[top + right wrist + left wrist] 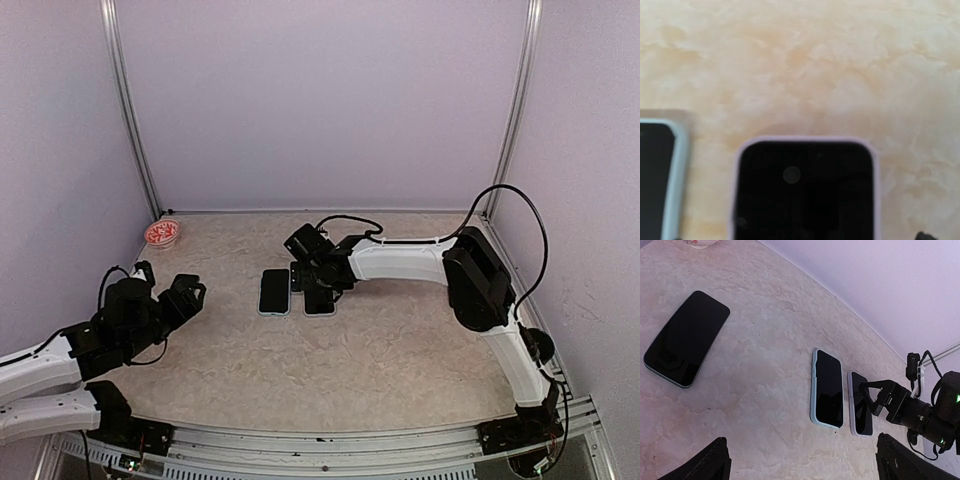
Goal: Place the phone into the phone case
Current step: Adjust the phone at the corner of the board.
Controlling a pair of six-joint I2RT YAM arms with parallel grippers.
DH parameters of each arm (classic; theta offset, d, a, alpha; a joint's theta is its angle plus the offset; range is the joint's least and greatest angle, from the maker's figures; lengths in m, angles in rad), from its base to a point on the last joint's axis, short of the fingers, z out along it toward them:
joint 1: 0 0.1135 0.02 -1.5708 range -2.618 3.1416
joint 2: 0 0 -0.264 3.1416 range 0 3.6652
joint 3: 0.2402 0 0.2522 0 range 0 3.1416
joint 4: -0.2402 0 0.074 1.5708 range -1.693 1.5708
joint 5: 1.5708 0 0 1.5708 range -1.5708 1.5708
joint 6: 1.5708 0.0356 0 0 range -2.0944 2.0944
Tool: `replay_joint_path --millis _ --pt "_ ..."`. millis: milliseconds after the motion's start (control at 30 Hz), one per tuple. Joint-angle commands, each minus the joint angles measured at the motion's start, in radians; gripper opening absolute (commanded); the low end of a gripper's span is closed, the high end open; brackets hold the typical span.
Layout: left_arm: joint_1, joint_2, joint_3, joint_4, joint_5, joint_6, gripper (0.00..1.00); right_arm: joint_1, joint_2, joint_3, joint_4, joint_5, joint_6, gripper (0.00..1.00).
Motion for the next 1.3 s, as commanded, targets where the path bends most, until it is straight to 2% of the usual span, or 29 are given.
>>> replay_joint_path --millis 0,600,1167,1267 --pt "0.007 -0.013 0.021 -0.019 -0.021 -0.003 0.99 -0.013 0.034 0.031 -0.004 0.018 -0.011 1.0" --pt "0.007 -0.007 0.02 -0.017 -0.022 -0.001 0.99 -0.02 0.062 0.034 0.04 -0.061 -0.002 0.99" --pt "0.007 -0.017 0.009 -0.016 -0.03 0.001 0.99 -0.02 0.088 0.044 0.015 -0.05 0.001 0.99" --pt "0.007 -0.016 0.009 -0.014 -0.03 0.002 0.99 -0.02 0.087 0.04 0.018 -0.058 0.001 0.95"
